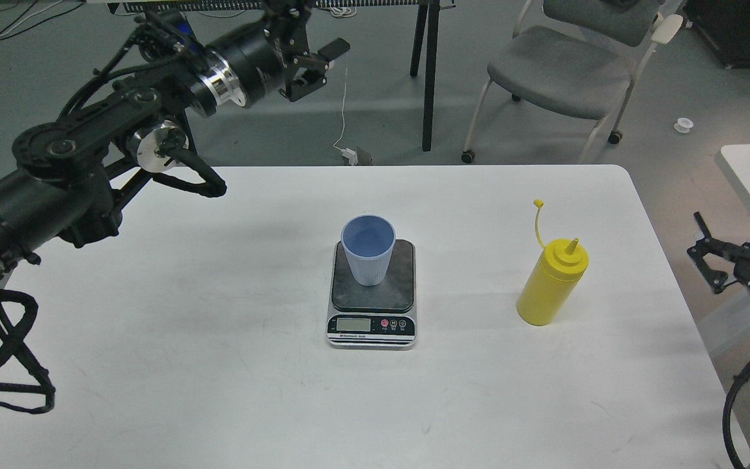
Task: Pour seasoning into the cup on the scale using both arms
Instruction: 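Open the left gripper and withdraw it up from the cup, then reach the right gripper to the yellow squeeze bottle and grasp it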
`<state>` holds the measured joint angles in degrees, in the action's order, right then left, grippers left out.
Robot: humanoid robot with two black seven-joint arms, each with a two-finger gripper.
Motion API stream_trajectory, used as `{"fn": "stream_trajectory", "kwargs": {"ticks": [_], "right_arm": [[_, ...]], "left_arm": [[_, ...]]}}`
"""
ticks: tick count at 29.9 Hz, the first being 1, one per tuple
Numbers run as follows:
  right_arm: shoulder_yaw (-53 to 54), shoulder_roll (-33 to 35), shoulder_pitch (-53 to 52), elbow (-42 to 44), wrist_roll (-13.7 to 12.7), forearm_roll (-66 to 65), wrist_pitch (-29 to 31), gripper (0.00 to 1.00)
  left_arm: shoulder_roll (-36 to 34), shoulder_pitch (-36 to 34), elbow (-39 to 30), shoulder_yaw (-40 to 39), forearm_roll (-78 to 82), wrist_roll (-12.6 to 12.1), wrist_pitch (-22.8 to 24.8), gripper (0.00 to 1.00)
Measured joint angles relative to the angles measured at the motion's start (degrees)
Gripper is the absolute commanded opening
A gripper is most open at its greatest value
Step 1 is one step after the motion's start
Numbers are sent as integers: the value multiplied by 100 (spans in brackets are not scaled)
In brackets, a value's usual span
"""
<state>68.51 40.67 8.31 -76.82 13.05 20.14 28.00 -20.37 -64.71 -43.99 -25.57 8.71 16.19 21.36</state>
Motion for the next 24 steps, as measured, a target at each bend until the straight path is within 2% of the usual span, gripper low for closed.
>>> {"fn": "stream_trajectory", "kwargs": {"ticks": [5, 8, 13, 20, 24], "right_arm": [[-118, -677, 482, -165, 0, -55, 0, 100], [-301, -1087, 570, -160, -3, -109, 0, 100], [-442, -1704, 521, -55, -3, -225, 0, 100], [-558, -2632, 429, 350, 12, -776, 0, 100], [-567, -2805, 312, 688, 35, -831, 0, 99]], "left_arm": [[-7, 443, 504, -401, -1325, -12, 336, 99], [-33, 861, 561, -982, -1943, -45, 575, 99], [-76, 1375, 561, -1697, -2167, -147, 655, 99], [-253, 1543, 541, -1737, -2171, -178, 666, 99], [-278, 1541, 540, -1726, -2159, -178, 666, 99]]}}
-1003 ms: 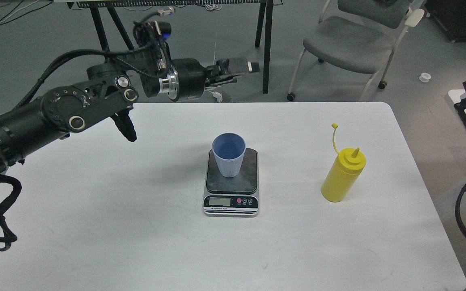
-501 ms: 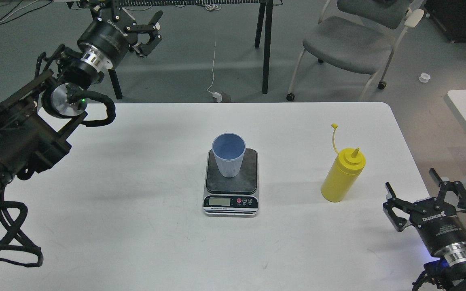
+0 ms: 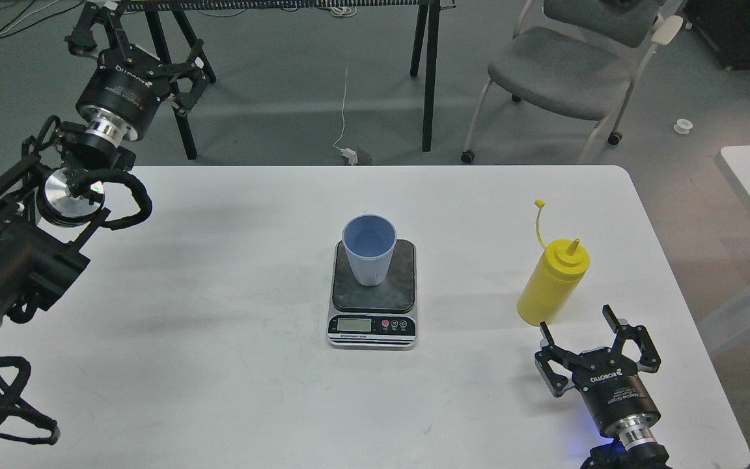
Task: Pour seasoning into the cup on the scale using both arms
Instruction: 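Reach the right gripper to the yellow squeeze bottle and grasp it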
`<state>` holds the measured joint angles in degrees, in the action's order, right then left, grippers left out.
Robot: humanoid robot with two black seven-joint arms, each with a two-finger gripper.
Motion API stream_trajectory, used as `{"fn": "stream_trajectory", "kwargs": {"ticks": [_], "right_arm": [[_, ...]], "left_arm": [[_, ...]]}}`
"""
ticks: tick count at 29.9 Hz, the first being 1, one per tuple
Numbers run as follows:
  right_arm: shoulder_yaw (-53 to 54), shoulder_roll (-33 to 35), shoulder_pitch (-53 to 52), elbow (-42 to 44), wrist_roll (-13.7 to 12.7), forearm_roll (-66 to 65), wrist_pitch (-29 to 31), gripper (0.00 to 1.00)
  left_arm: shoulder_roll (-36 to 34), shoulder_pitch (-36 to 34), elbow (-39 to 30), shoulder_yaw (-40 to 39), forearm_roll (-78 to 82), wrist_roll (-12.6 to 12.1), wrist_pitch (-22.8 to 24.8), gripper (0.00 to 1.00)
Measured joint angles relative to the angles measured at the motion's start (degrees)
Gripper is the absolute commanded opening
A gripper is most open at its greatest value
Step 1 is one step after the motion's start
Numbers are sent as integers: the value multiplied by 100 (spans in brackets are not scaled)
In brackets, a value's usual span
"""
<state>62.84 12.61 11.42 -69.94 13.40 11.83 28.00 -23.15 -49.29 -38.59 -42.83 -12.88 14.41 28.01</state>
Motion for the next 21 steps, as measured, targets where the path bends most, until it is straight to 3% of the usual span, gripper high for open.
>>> {"fn": "stream_trajectory", "kwargs": {"ticks": [21], "right_arm": [[-295, -420, -1256, 1187, 10, -6, 0, 96]], "left_arm": [[-93, -8, -51, 28, 173, -101, -14, 99]]}}
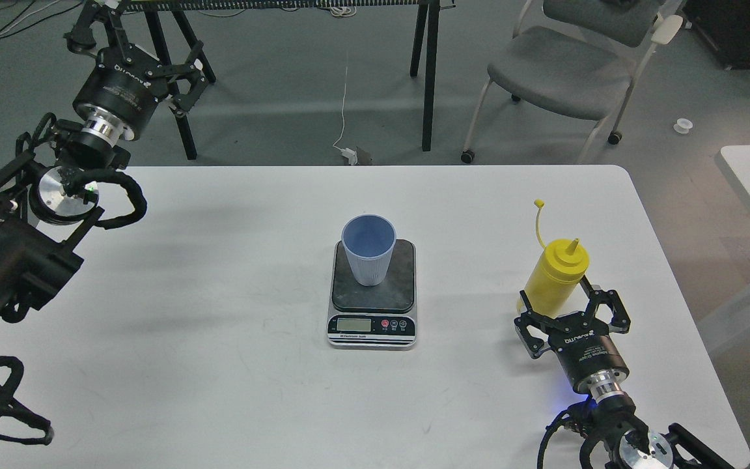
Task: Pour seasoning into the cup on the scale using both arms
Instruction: 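Reach the right gripper to the yellow squeeze bottle and grasp it, then lift the yellow bottle with the right gripper and tip it over the cup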
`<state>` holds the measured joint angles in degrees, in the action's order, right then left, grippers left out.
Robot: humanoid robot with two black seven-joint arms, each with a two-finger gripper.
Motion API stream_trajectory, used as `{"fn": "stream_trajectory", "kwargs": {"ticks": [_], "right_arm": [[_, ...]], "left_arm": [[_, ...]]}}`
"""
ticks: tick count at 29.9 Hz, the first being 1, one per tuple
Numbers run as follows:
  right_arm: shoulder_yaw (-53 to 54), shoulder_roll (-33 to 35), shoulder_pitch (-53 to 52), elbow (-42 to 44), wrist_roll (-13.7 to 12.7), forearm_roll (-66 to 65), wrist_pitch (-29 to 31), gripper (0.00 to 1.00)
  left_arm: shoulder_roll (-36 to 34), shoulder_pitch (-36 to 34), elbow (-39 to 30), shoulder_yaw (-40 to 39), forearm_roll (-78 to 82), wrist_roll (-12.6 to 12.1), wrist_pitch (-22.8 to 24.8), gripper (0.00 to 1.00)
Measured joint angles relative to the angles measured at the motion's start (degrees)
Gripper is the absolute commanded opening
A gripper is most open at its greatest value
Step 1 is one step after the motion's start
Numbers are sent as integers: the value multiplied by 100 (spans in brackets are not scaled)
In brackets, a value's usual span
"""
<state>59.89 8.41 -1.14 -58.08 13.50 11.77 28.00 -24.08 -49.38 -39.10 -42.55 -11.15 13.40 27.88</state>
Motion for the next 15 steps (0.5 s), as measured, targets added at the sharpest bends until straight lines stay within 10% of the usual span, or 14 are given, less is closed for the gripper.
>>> {"fn": "stream_trajectory", "kwargs": {"ticks": [15], "right_arm": [[-41, -246, -625, 465, 601, -8, 0, 54]], "left_arm": [[43, -54, -19, -9, 42, 6, -221, 99]]}}
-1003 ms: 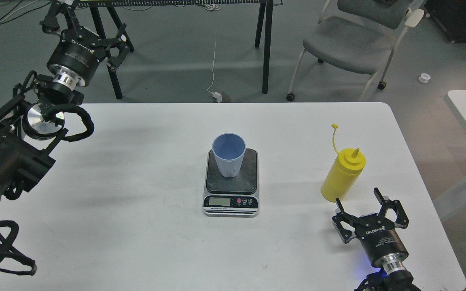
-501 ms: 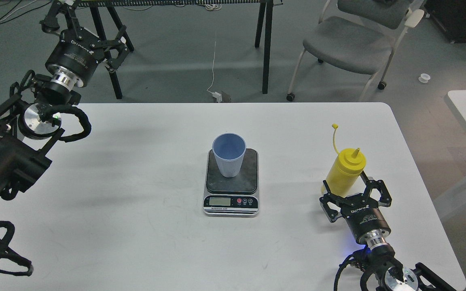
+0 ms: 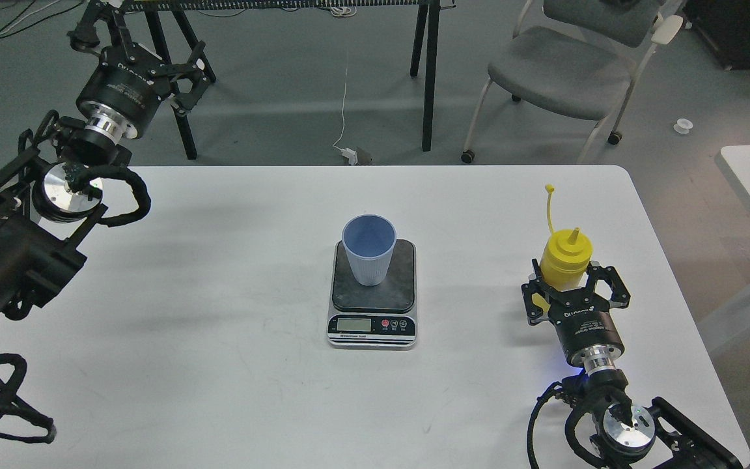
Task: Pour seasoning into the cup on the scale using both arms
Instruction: 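Lift the yellow bottle with the right gripper and tip it over the cup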
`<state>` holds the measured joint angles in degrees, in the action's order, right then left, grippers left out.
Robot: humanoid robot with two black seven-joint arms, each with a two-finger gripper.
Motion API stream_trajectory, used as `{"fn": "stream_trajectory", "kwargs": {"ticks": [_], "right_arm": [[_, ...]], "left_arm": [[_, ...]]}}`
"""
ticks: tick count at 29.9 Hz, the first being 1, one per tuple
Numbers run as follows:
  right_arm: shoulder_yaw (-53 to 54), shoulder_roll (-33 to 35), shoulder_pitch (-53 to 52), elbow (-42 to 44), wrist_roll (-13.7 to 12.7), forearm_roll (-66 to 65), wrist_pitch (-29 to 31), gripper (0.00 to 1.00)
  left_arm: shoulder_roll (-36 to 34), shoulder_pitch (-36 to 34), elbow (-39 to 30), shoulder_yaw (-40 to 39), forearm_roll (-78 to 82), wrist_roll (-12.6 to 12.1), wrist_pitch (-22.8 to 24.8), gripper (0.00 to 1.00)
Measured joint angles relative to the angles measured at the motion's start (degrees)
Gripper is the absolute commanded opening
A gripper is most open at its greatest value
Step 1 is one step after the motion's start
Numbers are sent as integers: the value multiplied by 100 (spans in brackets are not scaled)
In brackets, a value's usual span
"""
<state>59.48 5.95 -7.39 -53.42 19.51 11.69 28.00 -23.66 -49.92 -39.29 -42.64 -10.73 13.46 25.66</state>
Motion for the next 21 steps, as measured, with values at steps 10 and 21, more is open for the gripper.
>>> {"fn": "stream_trajectory", "kwargs": {"ticks": [10, 21], "right_arm": [[76, 533, -614, -698, 10, -1135, 0, 49], [-305, 1005, -2115, -1144, 10, -4382, -1196, 45]], "left_arm": [[-242, 2, -221, -16, -8, 5, -3, 99], [-474, 225, -424, -100, -64, 82, 59, 99]]}}
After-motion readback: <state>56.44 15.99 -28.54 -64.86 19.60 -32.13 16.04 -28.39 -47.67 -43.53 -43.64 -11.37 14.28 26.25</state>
